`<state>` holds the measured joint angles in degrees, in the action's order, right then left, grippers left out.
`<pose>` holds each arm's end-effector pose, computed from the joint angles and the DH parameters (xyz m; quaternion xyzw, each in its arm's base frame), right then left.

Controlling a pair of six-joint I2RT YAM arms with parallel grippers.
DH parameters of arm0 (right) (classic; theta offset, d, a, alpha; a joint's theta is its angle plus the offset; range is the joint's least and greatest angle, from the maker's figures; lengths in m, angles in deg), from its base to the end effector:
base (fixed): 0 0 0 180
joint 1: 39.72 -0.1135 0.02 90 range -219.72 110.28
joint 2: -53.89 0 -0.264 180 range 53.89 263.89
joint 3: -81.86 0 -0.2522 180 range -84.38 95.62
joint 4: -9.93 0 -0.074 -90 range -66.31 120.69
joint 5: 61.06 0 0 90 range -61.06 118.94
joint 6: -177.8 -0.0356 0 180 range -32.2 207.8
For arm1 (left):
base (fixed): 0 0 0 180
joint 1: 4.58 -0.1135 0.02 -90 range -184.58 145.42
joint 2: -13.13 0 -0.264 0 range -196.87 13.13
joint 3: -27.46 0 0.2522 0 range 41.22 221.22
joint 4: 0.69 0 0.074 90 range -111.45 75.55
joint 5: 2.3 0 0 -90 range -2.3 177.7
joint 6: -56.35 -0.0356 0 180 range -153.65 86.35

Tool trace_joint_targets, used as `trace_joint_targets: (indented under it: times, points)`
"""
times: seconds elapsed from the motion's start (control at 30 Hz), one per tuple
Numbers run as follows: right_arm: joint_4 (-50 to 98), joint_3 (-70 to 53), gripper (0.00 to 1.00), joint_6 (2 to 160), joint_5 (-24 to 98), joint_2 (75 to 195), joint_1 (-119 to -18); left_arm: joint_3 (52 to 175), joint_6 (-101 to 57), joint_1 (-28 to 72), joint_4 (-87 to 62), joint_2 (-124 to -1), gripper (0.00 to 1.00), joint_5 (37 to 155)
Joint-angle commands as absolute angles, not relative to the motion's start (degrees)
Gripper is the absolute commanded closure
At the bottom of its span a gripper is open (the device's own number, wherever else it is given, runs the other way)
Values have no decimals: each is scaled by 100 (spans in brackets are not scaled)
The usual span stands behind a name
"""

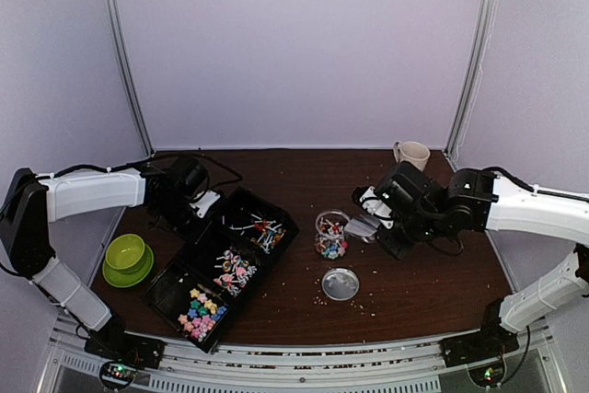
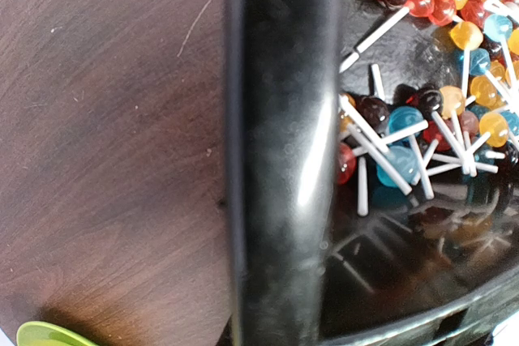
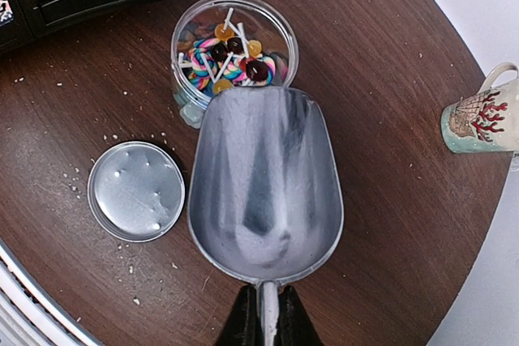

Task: Pack the candies
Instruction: Place the fake candies in the packing box, then scoop the fake candies from the plate.

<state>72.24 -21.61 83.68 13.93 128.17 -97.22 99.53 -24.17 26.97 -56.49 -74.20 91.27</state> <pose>0.1446 0.2098 0.2836 -0.4001 0.8709 0.0228 0.2846 0.2430 -0.1518 0.2072 0.1937 0.9667 -0.0864 0.1433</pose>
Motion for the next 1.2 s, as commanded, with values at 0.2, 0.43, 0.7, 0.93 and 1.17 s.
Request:
trace_joint_targets:
  times: [0.2, 0.43, 0.7, 0.93, 1.17]
  points:
    - [7686, -1642, 100, 8427, 1435, 12812, -9711, 10201, -2293, 2652, -5428, -7236, 100, 9341]
    - [7773, -1442, 100, 8498, 1462, 12849, -9707, 10199, -2293, 2648, -5426, -7230, 100, 9326]
    - [7205, -1376, 100, 9446, 1535, 13080, -9999, 10244, -2344, 2653, -5479, -7195, 100, 9179]
    - [7059, -617, 100, 10066, 1398, 13706, -10459, 10239, -2373, 2657, -5497, -7201, 100, 9214]
    - [7693, 488, 100, 10072, 1187, 14582, -10634, 10242, -2387, 2675, -5499, -7209, 100, 9253]
